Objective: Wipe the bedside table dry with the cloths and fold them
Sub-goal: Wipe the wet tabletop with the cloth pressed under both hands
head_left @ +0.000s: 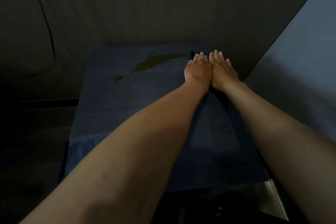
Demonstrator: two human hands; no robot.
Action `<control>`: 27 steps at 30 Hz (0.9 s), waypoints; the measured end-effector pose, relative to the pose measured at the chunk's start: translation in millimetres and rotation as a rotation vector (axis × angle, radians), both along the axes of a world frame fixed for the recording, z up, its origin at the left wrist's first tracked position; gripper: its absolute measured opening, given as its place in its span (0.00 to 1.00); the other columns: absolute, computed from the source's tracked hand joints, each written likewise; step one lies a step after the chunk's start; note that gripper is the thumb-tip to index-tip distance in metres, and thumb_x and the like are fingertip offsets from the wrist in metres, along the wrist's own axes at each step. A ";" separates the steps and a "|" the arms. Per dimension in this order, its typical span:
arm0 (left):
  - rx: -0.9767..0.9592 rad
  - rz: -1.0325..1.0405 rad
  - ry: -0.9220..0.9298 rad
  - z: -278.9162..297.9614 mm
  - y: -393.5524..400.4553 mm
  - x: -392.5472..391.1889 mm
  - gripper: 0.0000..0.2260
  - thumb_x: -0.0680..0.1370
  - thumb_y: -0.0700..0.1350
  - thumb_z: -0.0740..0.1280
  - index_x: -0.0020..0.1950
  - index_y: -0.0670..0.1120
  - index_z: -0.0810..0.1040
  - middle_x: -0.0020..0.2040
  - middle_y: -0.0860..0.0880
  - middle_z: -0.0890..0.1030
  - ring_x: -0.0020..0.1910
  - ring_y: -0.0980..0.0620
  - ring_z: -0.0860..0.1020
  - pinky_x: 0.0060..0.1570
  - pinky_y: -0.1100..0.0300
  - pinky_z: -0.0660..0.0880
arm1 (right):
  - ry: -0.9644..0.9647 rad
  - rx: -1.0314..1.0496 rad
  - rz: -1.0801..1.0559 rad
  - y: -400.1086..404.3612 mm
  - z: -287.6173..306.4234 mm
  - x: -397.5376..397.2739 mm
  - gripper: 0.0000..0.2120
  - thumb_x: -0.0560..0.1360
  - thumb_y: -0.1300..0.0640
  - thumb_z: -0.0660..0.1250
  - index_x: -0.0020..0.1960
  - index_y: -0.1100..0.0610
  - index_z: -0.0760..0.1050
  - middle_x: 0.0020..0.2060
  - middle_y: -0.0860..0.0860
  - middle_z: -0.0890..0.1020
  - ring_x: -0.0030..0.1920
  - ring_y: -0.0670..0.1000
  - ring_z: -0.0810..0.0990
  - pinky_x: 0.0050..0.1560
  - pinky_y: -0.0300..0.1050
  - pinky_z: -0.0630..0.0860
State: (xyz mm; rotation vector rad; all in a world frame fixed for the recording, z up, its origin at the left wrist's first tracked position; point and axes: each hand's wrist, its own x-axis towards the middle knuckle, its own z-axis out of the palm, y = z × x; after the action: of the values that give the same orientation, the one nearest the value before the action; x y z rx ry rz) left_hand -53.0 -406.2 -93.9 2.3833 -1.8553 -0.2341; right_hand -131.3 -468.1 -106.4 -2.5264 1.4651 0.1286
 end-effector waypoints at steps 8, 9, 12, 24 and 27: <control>-0.020 0.087 -0.038 -6.0 33.1 75.7 0.28 0.84 0.40 0.57 0.81 0.40 0.48 0.81 0.43 0.49 0.80 0.47 0.50 0.77 0.53 0.53 | -0.006 -0.023 0.062 35.1 0.6 79.0 0.37 0.82 0.51 0.59 0.81 0.60 0.41 0.80 0.56 0.43 0.80 0.52 0.41 0.78 0.50 0.40; -0.023 0.099 -0.043 -6.3 41.1 86.9 0.28 0.84 0.40 0.58 0.81 0.40 0.49 0.81 0.43 0.49 0.80 0.47 0.50 0.77 0.53 0.54 | -0.004 -0.029 0.073 43.9 0.8 90.8 0.37 0.82 0.51 0.59 0.81 0.60 0.41 0.80 0.56 0.43 0.80 0.52 0.41 0.77 0.50 0.40; -0.020 0.147 -0.055 -7.7 68.6 122.4 0.28 0.84 0.40 0.58 0.81 0.40 0.49 0.81 0.44 0.49 0.80 0.48 0.50 0.77 0.54 0.53 | -0.020 -0.033 0.116 72.1 1.8 128.2 0.36 0.82 0.51 0.57 0.81 0.60 0.41 0.80 0.56 0.42 0.80 0.52 0.40 0.78 0.50 0.39; -0.001 0.289 -0.067 -11.6 186.5 241.8 0.28 0.84 0.41 0.58 0.81 0.42 0.48 0.81 0.45 0.49 0.80 0.49 0.49 0.77 0.54 0.52 | -0.020 -0.013 0.295 182.5 6.8 252.8 0.34 0.83 0.51 0.53 0.80 0.62 0.39 0.80 0.57 0.41 0.80 0.53 0.39 0.79 0.50 0.40; 0.008 0.295 -0.086 -13.1 199.6 257.5 0.29 0.84 0.41 0.59 0.81 0.42 0.48 0.81 0.45 0.48 0.80 0.49 0.49 0.77 0.53 0.51 | -0.021 -0.015 0.306 196.1 7.5 268.3 0.34 0.83 0.52 0.54 0.80 0.62 0.39 0.80 0.57 0.41 0.80 0.54 0.40 0.79 0.51 0.40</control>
State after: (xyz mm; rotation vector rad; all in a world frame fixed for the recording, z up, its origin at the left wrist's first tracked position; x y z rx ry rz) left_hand 204.5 -206.6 -107.0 2.6684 -1.5067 -0.1133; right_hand 137.0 -272.0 -99.0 -2.7386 1.0665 0.1393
